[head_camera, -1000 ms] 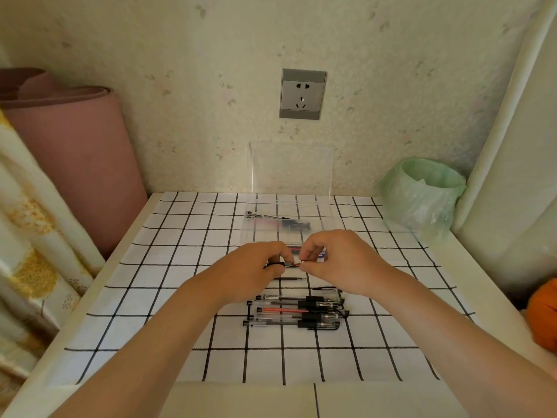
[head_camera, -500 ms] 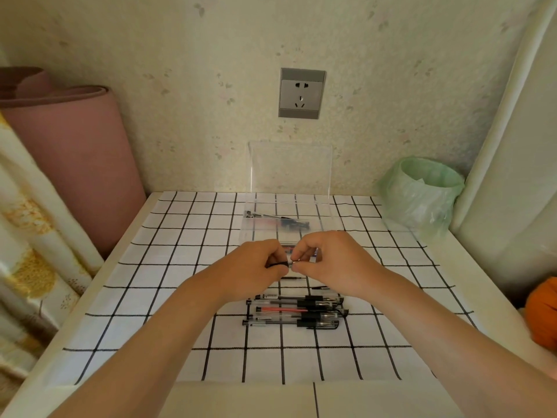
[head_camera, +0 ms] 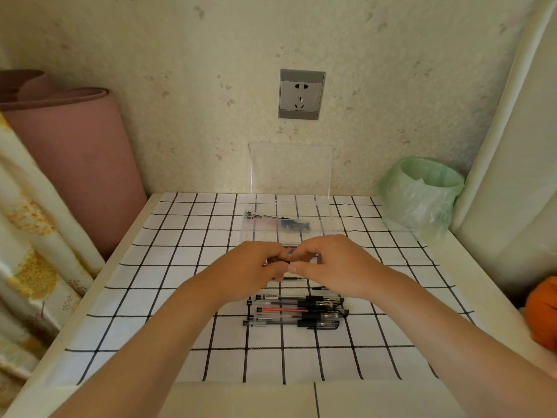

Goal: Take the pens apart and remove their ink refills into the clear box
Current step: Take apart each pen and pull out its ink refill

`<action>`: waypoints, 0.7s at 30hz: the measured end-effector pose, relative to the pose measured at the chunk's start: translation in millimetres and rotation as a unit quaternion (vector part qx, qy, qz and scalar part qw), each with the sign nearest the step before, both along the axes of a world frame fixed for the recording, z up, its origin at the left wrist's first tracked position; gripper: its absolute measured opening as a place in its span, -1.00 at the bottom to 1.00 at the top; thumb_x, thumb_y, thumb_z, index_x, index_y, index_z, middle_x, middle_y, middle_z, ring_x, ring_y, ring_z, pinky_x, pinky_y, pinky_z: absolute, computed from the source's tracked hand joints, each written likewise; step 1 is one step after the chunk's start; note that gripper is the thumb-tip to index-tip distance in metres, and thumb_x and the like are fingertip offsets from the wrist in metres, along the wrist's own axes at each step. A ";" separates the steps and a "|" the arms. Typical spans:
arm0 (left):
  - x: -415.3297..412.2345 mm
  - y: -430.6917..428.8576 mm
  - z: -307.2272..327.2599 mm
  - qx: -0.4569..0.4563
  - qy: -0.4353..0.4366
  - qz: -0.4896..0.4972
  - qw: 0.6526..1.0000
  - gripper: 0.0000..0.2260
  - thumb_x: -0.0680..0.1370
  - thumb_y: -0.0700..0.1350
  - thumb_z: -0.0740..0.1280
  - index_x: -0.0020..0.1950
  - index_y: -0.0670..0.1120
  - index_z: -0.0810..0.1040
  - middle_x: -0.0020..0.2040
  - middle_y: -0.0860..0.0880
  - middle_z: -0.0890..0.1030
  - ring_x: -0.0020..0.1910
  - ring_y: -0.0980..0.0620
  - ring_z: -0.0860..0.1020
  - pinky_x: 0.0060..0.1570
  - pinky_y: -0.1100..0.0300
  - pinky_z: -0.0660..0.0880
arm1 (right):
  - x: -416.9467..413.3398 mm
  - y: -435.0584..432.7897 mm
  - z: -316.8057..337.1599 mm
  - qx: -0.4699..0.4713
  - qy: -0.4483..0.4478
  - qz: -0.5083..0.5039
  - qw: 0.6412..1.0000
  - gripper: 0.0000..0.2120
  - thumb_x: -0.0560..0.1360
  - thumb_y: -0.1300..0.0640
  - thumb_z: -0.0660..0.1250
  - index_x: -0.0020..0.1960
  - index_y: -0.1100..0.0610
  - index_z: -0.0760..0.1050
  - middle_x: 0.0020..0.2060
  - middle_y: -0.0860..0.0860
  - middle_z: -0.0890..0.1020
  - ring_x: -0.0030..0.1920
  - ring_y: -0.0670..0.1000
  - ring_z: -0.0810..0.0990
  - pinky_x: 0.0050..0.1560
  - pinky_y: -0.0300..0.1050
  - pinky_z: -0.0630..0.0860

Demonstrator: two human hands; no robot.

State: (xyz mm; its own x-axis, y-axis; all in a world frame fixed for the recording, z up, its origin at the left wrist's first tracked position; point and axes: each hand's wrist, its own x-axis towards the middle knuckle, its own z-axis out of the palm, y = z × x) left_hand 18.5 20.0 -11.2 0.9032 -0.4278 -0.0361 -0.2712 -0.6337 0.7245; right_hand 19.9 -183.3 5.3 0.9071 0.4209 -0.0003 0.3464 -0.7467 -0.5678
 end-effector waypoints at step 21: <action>-1.3 -3.1 5.0 0.022 0.002 0.003 1.000 -0.88 0.59 0.00 0.31 -0.02 0.05 0.63 -0.23 0.13 0.64 -0.34 0.27 0.51 -0.23 0.29 0.49 | -1.1 -2.7 5.1 -0.047 -0.044 0.007 0.998 -0.94 0.47 -0.06 0.43 -0.08 -0.13 0.58 -0.37 -0.28 0.46 -0.27 -0.47 0.43 -0.30 -0.39 0.23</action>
